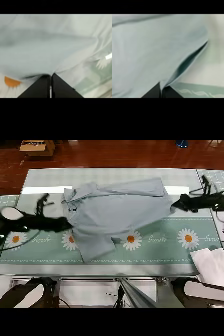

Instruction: Fold the shirts.

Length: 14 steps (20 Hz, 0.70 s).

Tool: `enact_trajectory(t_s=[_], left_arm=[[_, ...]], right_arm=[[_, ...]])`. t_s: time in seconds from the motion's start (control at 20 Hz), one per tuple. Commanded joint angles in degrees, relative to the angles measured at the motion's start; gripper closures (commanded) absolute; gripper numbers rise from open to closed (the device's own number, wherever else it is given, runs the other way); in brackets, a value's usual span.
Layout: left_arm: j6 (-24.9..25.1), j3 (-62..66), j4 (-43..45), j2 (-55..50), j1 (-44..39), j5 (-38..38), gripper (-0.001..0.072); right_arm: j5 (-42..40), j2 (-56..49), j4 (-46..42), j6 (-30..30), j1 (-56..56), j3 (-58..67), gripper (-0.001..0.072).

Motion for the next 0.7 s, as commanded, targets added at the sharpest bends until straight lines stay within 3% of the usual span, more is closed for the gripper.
enact_trajectory(t_s=[0.0,0.2,0.3,0.5,0.65], left_arm=[[1.27,19.32,-0.04,8.26,0.9,2.86,0.069],[1.42,46.84,4.15,15.85,0.92,11.04,0.069],[0.9,56.68,8.94,17.7,0.92,10.16,0.069],[-8.98,67.73,20.7,21.84,0.92,1.38,0.069],[-12.68,69.88,21.88,24.85,0.92,-8.59,0.0691]], right_arm=[[0.74,11.1,6.29,-3.19,0.35,13.51,0.0688],[-6.84,24.98,5.42,-2.08,0.35,29.51,0.0688],[-11.45,31.12,0.22,3.72,0.35,34.16,0.0688],[-10.8,40.39,-16.44,19.41,0.35,38.56,0.0689],[-2.82,45.64,-20.98,22.8,0.35,38.56,0.0689]])
